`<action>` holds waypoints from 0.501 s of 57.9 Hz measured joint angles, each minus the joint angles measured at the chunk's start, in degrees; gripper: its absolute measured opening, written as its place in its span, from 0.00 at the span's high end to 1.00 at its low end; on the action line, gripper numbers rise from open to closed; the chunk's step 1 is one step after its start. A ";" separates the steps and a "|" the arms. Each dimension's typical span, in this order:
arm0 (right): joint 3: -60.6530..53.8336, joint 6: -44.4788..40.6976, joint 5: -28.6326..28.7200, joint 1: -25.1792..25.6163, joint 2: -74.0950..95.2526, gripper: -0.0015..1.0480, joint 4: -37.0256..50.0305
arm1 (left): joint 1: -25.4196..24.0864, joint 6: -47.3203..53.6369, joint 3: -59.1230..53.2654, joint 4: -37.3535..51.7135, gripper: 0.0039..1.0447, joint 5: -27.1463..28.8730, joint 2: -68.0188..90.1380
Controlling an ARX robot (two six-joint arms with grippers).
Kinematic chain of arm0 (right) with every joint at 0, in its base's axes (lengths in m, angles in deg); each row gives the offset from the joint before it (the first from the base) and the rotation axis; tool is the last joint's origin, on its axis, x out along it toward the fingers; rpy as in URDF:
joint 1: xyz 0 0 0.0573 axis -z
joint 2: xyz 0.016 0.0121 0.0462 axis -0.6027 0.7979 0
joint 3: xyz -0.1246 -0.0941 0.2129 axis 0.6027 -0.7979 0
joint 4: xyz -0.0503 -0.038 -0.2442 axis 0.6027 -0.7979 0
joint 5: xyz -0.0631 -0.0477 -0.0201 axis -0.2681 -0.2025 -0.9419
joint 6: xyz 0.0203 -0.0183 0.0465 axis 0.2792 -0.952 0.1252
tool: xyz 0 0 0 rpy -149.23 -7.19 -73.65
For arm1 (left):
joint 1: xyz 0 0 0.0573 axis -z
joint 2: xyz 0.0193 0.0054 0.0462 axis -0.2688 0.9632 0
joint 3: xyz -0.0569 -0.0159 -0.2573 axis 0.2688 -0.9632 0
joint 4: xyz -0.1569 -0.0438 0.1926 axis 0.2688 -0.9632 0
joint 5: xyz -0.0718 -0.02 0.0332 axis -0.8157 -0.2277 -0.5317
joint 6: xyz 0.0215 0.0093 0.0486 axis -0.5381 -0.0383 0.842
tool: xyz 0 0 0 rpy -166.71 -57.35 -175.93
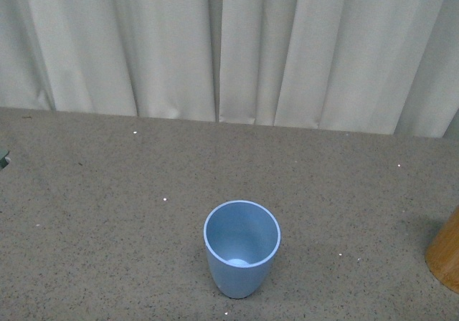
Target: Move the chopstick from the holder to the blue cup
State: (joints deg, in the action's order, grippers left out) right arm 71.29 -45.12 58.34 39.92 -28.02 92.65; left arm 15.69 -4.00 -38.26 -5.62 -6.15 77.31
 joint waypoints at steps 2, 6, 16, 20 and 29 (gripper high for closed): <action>3.41 0.42 1.05 2.01 8.74 0.09 4.22 | 0.00 0.02 0.00 0.00 0.30 -0.04 0.00; 9.42 1.60 2.80 3.82 21.42 0.09 6.67 | 0.00 0.00 0.00 0.00 0.16 -0.02 0.00; 21.35 4.07 2.16 4.63 44.00 0.09 6.93 | 0.00 0.07 0.00 0.00 0.06 -0.02 0.00; 23.87 4.44 1.20 4.61 47.71 0.09 7.67 | 0.00 0.07 0.00 0.00 0.06 -0.02 0.00; 28.59 5.38 -1.18 4.59 54.42 0.09 7.87 | 0.00 0.07 0.00 0.00 0.06 -0.02 0.00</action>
State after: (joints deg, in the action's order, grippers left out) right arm 99.88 -39.74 57.16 44.51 26.41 100.51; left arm 15.69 -3.94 -38.26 -5.62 -6.18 77.31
